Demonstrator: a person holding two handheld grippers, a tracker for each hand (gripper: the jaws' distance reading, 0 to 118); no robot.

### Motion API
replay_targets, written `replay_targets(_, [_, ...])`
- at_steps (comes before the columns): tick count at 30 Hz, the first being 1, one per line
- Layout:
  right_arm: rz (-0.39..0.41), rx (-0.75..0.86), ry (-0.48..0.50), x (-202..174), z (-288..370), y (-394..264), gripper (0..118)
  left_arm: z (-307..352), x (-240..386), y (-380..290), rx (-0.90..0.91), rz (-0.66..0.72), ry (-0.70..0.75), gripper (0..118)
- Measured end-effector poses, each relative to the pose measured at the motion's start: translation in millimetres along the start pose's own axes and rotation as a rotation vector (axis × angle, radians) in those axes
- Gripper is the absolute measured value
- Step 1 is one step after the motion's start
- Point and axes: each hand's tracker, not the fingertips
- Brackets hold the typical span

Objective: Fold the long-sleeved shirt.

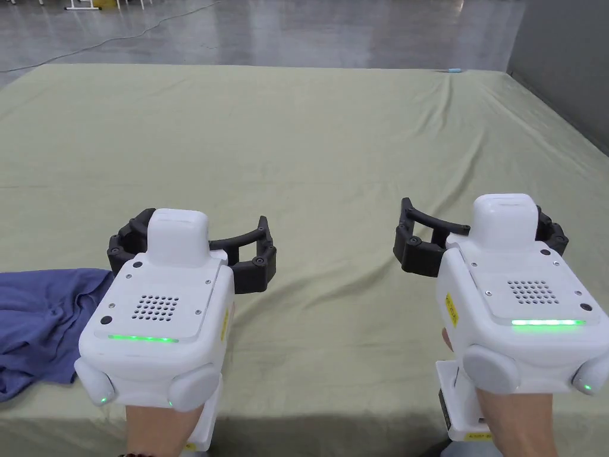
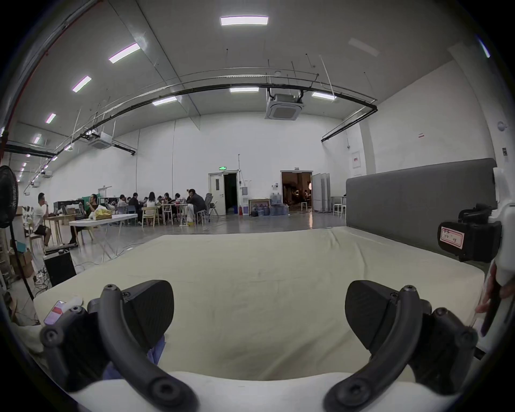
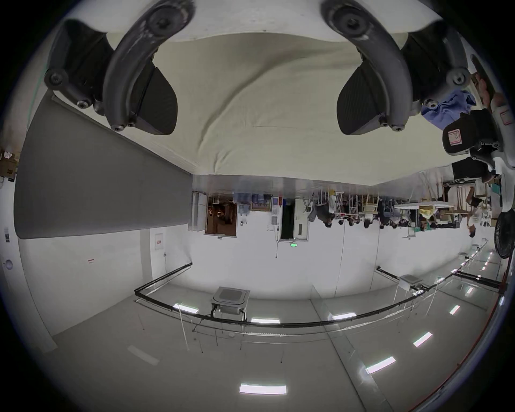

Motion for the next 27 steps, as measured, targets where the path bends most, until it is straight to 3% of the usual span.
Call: replay_targets(27, [-0.001,-0.005,-0.032,0,-1,0,114,8,2,3,0.0,0.011,0.017,118])
